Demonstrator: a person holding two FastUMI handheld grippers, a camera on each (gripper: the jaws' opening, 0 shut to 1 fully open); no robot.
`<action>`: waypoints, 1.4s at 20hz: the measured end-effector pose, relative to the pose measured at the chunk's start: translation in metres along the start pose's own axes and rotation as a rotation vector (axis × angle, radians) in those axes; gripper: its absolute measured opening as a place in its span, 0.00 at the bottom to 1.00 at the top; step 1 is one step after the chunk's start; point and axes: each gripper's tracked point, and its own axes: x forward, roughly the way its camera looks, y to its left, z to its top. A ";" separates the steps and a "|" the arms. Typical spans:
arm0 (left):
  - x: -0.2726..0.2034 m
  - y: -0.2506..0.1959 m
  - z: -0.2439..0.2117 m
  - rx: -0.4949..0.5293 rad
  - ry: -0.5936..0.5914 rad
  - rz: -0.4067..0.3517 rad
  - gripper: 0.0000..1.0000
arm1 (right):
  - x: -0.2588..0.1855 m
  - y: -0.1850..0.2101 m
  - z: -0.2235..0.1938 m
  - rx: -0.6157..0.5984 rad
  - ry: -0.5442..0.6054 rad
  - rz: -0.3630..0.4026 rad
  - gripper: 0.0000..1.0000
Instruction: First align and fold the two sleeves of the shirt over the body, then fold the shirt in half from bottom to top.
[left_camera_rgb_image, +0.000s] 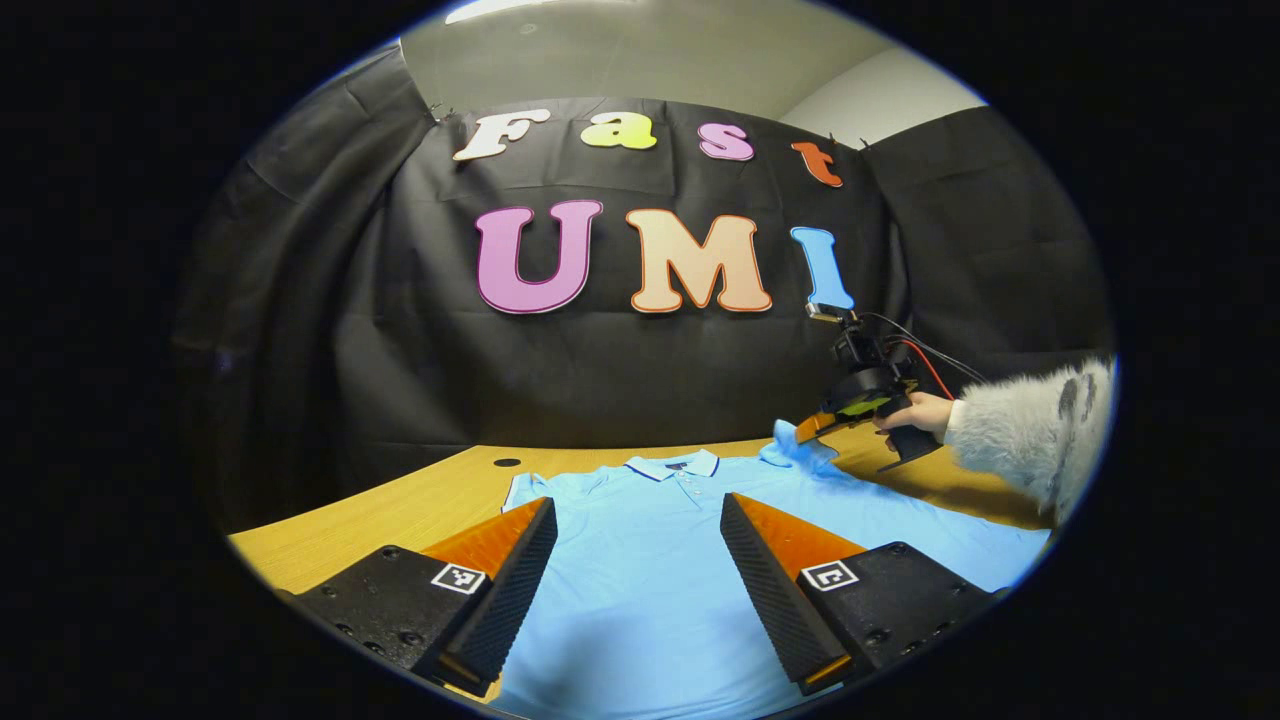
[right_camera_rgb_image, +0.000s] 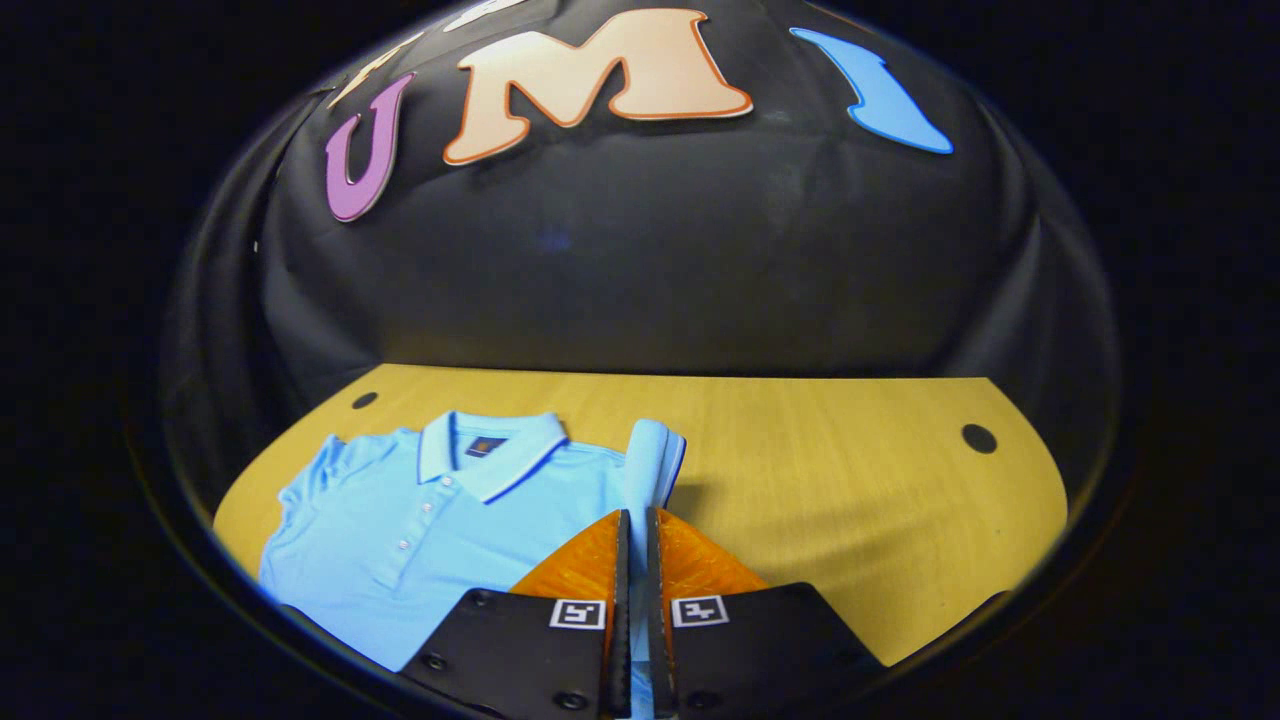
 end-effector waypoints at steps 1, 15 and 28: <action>-0.001 0.000 0.000 0.000 0.000 0.000 0.98 | 0.000 0.011 -0.003 0.037 0.015 0.035 0.10; 0.000 0.002 0.000 0.000 0.002 0.014 0.98 | -0.039 0.097 -0.009 0.092 0.018 0.326 0.91; 0.013 0.007 0.000 -0.005 0.111 -0.061 0.96 | -0.202 0.058 -0.032 0.003 -0.270 0.223 0.98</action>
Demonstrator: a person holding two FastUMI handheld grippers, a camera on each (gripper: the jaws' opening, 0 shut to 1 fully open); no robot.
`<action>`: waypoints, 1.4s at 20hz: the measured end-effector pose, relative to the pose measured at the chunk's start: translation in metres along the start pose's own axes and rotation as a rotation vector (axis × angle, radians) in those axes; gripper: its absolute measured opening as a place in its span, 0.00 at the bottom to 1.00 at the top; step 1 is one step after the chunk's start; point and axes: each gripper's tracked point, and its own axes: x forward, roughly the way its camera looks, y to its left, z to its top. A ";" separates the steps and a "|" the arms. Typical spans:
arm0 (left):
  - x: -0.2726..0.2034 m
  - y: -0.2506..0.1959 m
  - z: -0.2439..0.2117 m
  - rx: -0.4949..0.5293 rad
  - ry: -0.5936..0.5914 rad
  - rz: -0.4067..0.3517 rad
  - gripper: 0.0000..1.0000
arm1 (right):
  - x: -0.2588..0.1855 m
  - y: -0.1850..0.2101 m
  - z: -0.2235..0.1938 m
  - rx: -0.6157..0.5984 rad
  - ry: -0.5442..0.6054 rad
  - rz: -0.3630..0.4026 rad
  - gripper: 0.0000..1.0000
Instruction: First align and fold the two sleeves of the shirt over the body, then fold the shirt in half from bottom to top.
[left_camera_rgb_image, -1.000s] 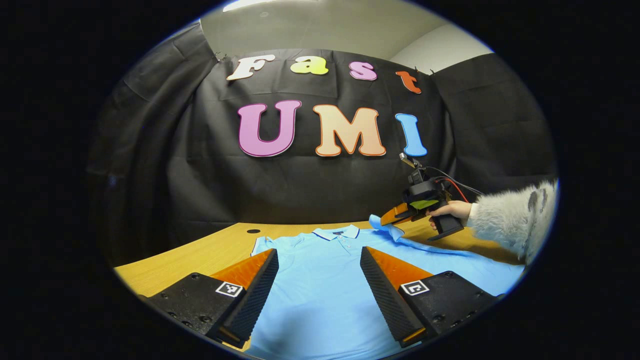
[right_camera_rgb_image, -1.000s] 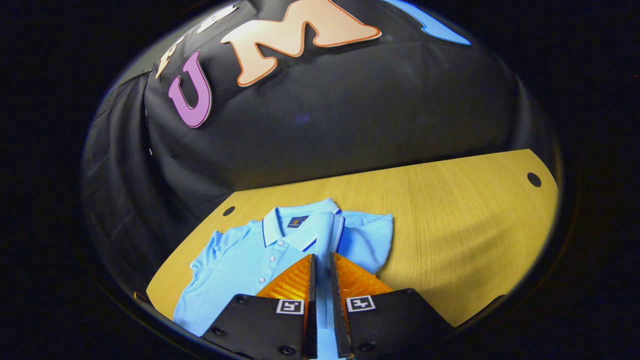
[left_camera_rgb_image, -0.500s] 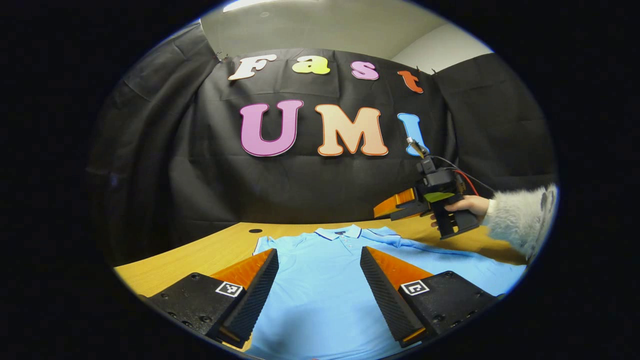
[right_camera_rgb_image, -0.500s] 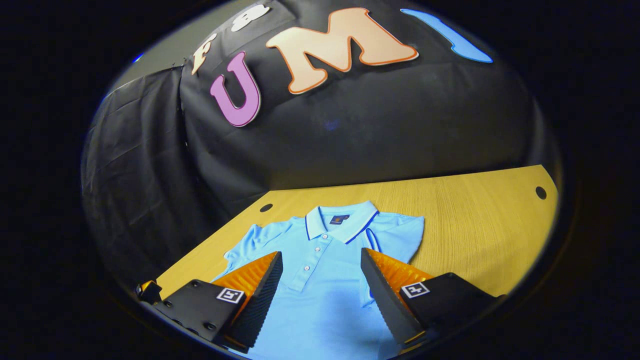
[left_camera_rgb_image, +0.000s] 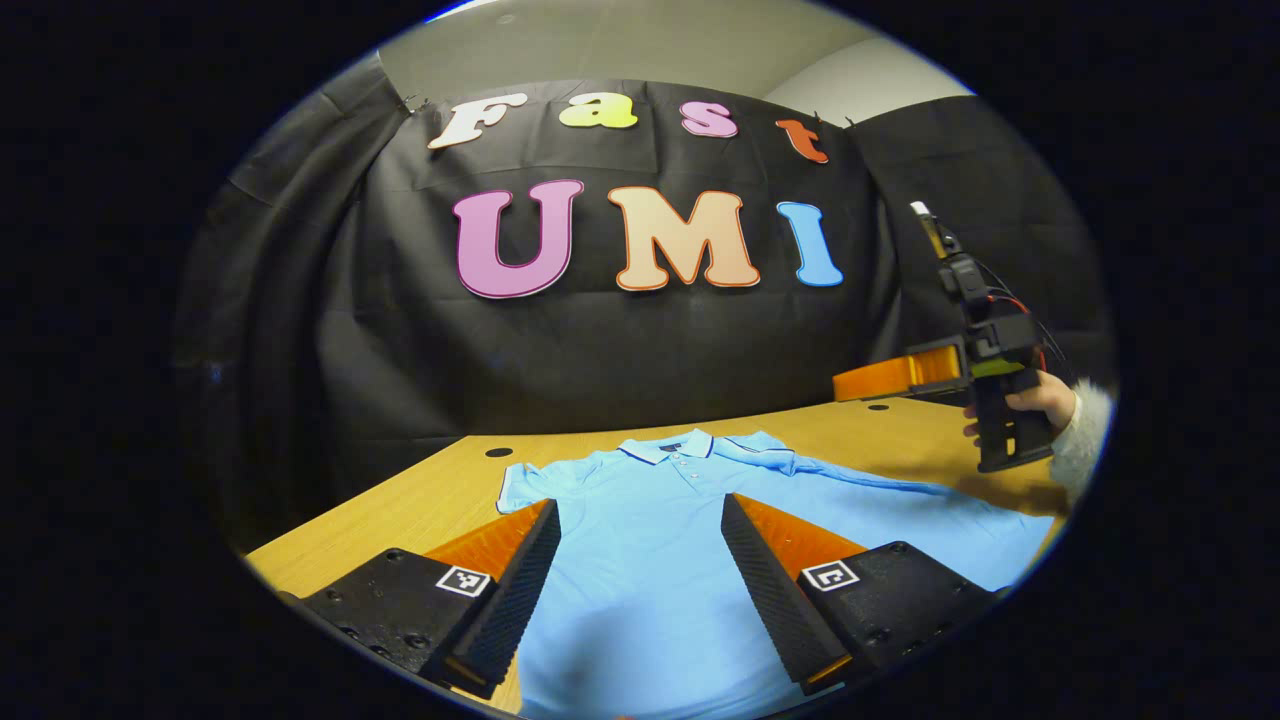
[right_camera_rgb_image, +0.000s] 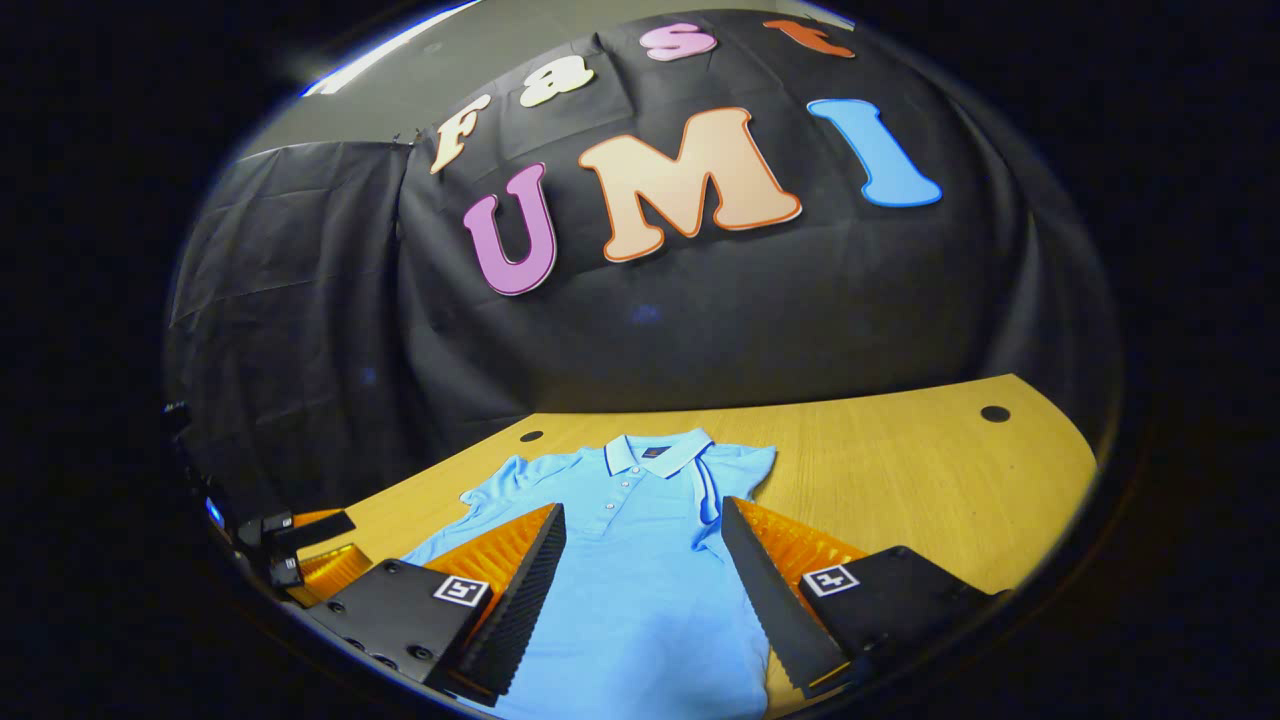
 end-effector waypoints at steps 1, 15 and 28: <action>0.005 0.005 0.003 -0.037 0.028 -0.016 0.96 | -0.013 -0.001 0.000 -0.004 -0.031 -0.012 0.98; 0.157 0.141 -0.049 -0.231 0.484 0.034 0.96 | -0.094 -0.037 -0.019 -0.067 -0.173 -0.151 0.98; 0.222 0.164 -0.107 -0.163 0.668 0.119 0.94 | -0.103 -0.056 -0.032 -0.011 -0.165 -0.173 0.98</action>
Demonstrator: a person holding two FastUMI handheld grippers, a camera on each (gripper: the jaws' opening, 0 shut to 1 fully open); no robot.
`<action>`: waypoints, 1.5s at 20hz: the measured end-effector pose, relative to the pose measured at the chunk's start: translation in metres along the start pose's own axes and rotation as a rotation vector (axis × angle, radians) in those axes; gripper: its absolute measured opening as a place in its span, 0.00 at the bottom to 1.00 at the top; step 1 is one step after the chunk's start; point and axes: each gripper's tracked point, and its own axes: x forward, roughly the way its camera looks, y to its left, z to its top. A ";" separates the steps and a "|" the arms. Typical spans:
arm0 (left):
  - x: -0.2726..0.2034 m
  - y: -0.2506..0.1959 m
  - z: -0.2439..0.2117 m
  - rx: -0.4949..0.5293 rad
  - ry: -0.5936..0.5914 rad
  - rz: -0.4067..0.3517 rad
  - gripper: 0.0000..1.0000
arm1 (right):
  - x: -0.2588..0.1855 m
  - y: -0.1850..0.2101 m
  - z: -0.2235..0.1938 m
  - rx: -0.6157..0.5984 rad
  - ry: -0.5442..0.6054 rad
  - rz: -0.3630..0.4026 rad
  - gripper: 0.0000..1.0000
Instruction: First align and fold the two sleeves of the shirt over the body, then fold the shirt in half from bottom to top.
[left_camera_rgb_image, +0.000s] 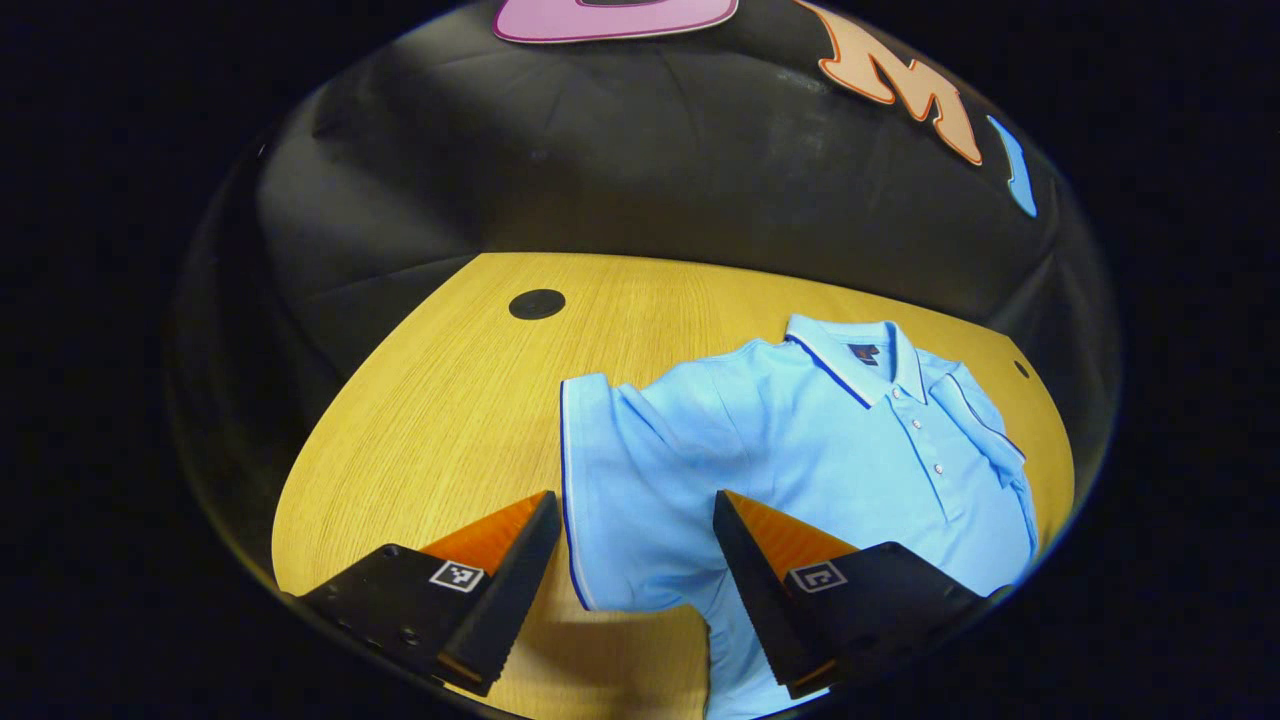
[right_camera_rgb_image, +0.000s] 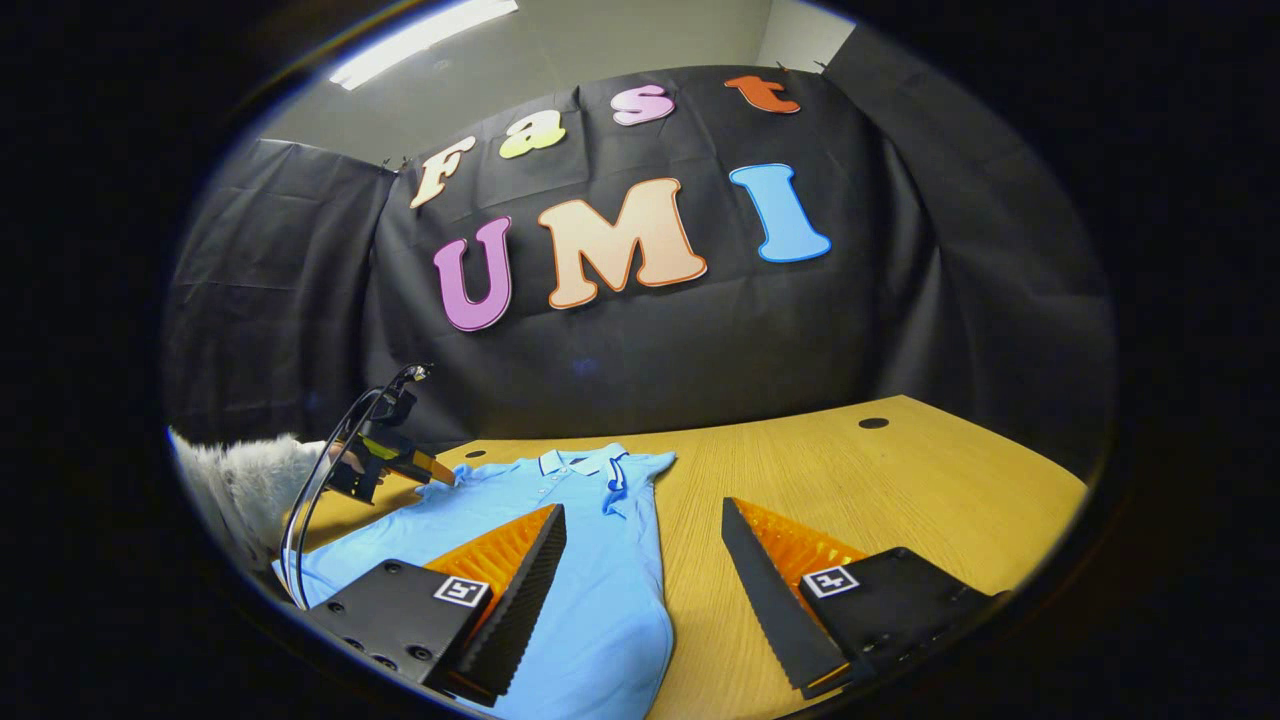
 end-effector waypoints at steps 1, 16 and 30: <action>0.001 0.002 -0.001 0.001 0.000 0.006 0.93 | -0.001 -0.001 0.000 0.001 -0.002 -0.001 0.98; -0.002 0.002 -0.005 0.030 -0.034 0.000 0.66 | 0.001 -0.002 -0.015 -0.066 0.002 -0.006 0.98; -0.013 -0.026 0.025 0.127 -0.090 0.009 0.00 | 0.001 0.004 -0.012 -0.118 -0.027 0.004 0.98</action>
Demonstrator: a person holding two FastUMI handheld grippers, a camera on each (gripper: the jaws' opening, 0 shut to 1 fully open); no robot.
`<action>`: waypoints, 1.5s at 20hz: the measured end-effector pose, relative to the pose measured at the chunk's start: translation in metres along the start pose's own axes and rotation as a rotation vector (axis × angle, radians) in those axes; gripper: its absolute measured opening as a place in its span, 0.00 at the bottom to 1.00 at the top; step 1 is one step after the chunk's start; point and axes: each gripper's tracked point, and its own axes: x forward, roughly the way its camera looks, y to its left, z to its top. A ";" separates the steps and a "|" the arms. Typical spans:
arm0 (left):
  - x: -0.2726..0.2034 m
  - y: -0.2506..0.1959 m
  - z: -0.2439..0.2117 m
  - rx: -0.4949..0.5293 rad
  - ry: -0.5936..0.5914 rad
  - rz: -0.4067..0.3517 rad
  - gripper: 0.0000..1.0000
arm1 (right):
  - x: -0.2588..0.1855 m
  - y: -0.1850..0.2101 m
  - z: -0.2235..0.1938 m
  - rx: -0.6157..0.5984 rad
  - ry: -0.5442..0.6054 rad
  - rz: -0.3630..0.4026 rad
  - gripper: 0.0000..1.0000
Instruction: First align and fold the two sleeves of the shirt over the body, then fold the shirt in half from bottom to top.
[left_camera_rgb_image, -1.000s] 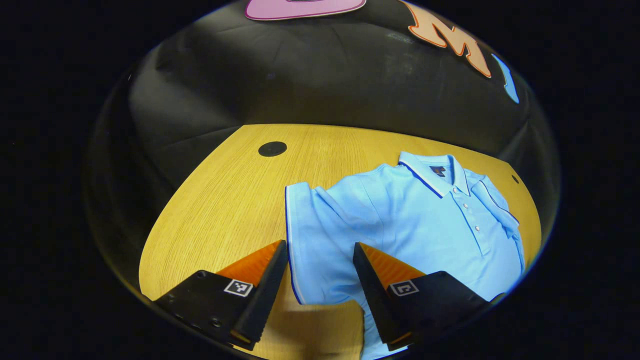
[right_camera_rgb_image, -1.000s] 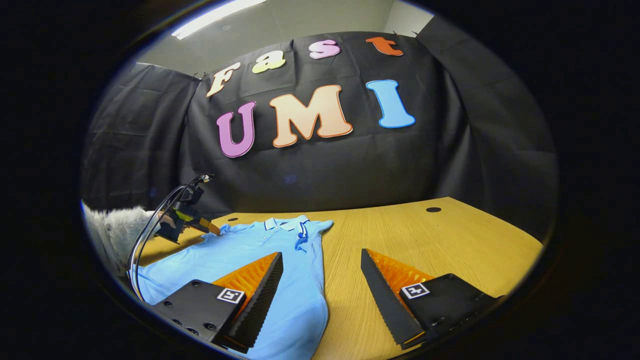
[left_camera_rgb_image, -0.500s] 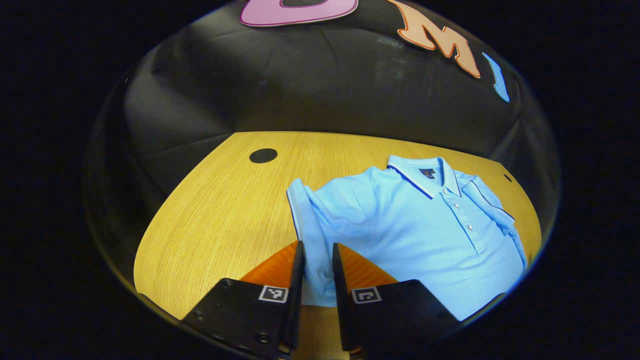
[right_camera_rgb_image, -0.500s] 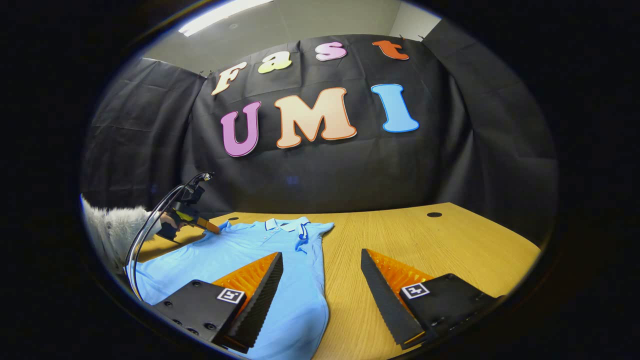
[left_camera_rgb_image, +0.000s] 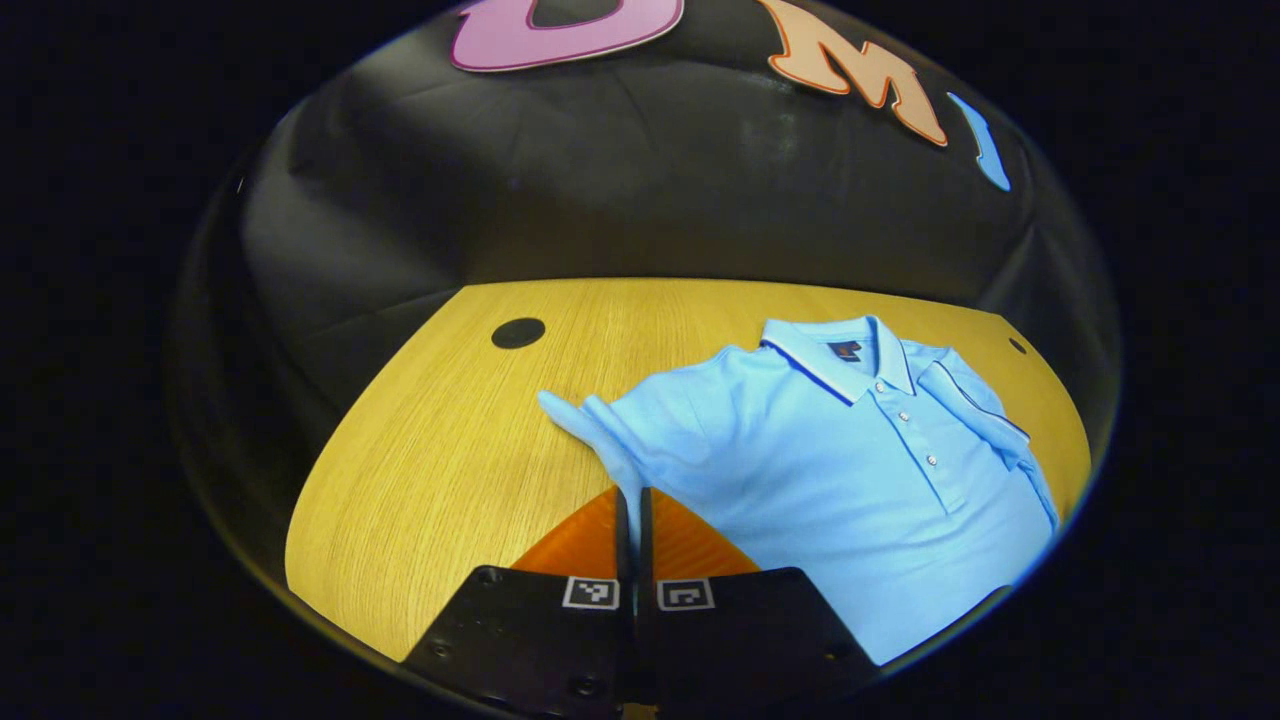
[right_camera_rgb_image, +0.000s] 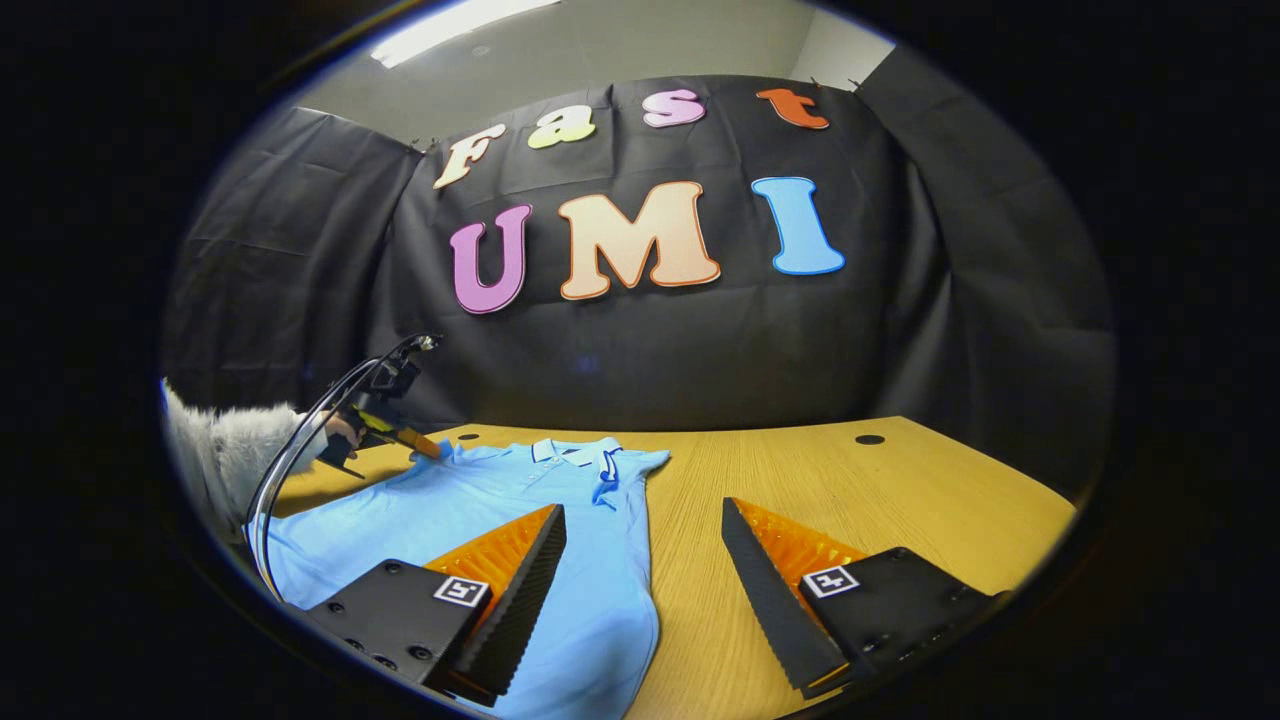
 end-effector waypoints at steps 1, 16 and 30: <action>-0.003 -0.008 0.008 0.026 -0.012 0.001 0.00 | -0.001 0.000 0.000 -0.006 -0.003 0.000 0.98; 0.000 -0.196 0.026 0.243 -0.042 -0.256 0.04 | -0.003 0.003 0.003 -0.026 -0.030 0.000 0.98; -0.121 -0.142 -0.031 0.165 -0.086 -0.228 0.96 | -0.004 0.005 -0.003 0.012 0.031 0.008 0.97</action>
